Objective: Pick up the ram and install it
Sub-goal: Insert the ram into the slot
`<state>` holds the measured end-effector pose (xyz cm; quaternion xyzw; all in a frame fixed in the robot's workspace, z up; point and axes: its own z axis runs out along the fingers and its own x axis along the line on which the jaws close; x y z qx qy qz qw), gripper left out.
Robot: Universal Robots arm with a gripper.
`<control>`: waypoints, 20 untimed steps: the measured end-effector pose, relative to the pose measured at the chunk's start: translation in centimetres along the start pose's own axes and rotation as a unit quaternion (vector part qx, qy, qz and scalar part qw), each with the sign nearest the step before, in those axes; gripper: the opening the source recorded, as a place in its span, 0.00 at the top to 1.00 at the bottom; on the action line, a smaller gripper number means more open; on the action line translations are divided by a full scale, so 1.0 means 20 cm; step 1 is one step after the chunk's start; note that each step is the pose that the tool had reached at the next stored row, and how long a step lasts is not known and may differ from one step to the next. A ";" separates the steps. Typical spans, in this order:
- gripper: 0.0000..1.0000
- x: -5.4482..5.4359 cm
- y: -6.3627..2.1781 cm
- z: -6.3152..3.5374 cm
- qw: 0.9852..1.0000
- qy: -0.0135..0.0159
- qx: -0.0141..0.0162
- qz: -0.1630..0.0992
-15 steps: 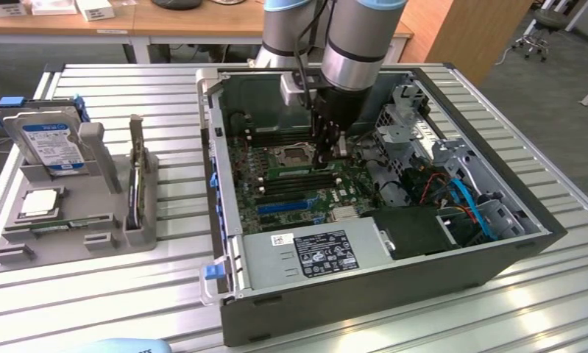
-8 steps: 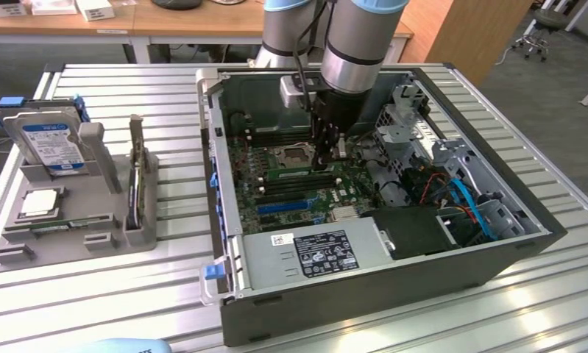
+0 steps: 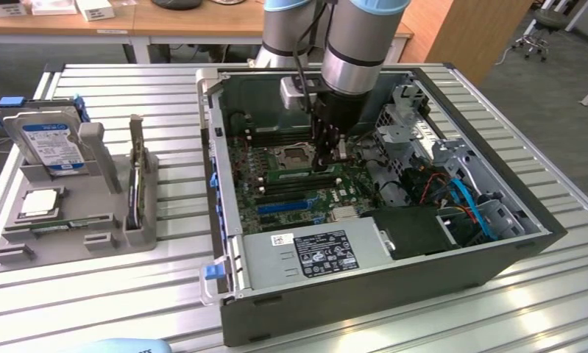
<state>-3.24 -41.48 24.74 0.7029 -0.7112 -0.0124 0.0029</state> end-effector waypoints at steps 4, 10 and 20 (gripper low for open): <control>0.88 0.00 -0.001 0.021 1.000 0.000 0.000 0.000; 0.88 0.00 -0.001 0.034 1.000 0.000 0.000 0.000; 0.88 0.00 -0.001 0.064 1.000 0.000 0.000 0.000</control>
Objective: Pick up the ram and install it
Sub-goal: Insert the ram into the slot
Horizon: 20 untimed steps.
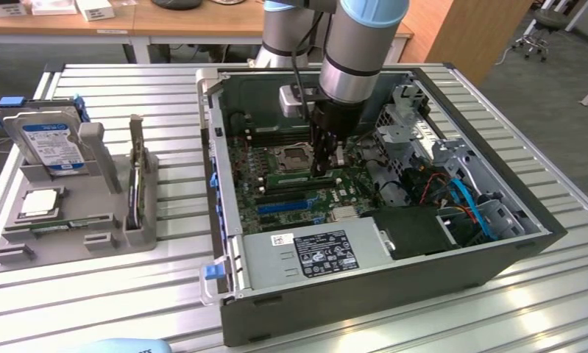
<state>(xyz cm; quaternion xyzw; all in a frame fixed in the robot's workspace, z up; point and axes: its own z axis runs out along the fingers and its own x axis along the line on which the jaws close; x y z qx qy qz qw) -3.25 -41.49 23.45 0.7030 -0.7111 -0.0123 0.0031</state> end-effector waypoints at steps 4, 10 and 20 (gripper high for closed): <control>0.88 0.00 0.000 0.000 1.000 0.000 0.000 0.000; 0.88 0.00 0.000 0.002 1.000 0.000 0.000 0.000; 0.88 0.00 0.000 0.012 1.000 0.000 0.000 0.000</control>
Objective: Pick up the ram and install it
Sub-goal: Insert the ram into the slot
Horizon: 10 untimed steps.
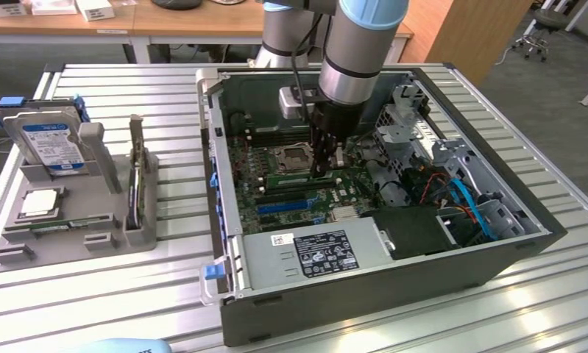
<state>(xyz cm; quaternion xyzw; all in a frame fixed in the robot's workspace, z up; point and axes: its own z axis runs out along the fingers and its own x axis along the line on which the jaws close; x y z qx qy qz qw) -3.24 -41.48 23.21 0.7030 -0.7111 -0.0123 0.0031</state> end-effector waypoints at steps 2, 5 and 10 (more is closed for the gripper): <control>0.88 0.00 0.000 0.000 1.000 0.000 0.000 0.000; 0.88 0.00 0.000 0.004 1.000 0.000 0.000 0.000; 0.88 0.00 0.000 0.006 1.000 0.000 0.000 0.000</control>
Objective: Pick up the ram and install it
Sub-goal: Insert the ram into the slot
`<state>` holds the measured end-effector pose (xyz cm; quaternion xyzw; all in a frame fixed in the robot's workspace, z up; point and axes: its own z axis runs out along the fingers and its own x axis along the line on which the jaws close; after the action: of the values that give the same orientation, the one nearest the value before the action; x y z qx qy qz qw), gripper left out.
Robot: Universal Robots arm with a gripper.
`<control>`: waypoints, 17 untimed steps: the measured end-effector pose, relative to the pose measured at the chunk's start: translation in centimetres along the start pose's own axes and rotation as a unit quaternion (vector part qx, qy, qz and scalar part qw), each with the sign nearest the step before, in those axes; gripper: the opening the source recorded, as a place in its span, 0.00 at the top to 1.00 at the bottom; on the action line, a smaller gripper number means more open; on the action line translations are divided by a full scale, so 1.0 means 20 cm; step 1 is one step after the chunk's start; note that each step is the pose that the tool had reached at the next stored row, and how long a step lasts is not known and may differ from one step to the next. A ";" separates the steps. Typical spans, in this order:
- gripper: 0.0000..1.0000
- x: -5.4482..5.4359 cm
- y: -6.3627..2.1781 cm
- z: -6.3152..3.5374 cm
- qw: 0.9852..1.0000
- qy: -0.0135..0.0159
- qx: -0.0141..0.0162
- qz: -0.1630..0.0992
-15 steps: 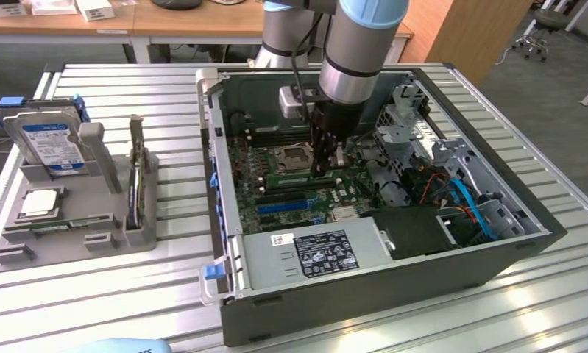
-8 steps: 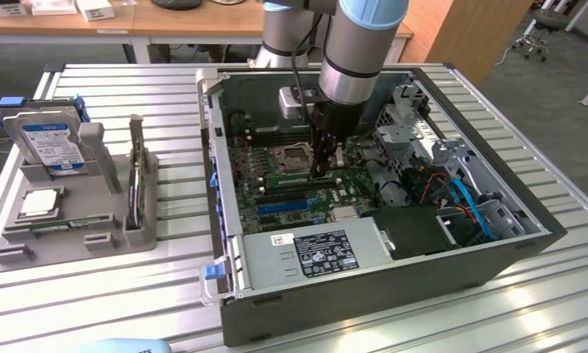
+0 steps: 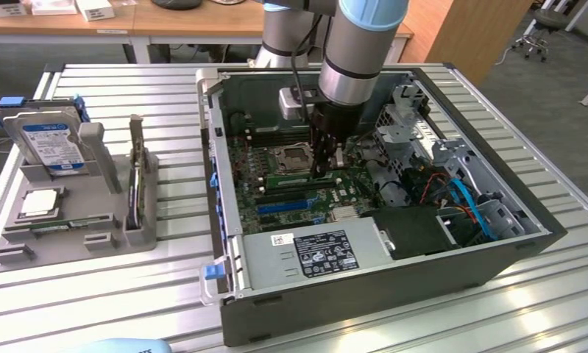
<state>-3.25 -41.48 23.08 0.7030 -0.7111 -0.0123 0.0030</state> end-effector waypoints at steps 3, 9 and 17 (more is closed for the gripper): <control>0.88 0.00 0.000 0.001 1.000 0.000 0.000 0.000; 0.88 0.00 0.000 0.004 1.000 0.000 0.000 0.000; 0.88 0.00 0.000 0.007 1.000 0.000 0.000 0.000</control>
<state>-3.25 -41.45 22.94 0.7033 -0.7108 -0.0123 0.0030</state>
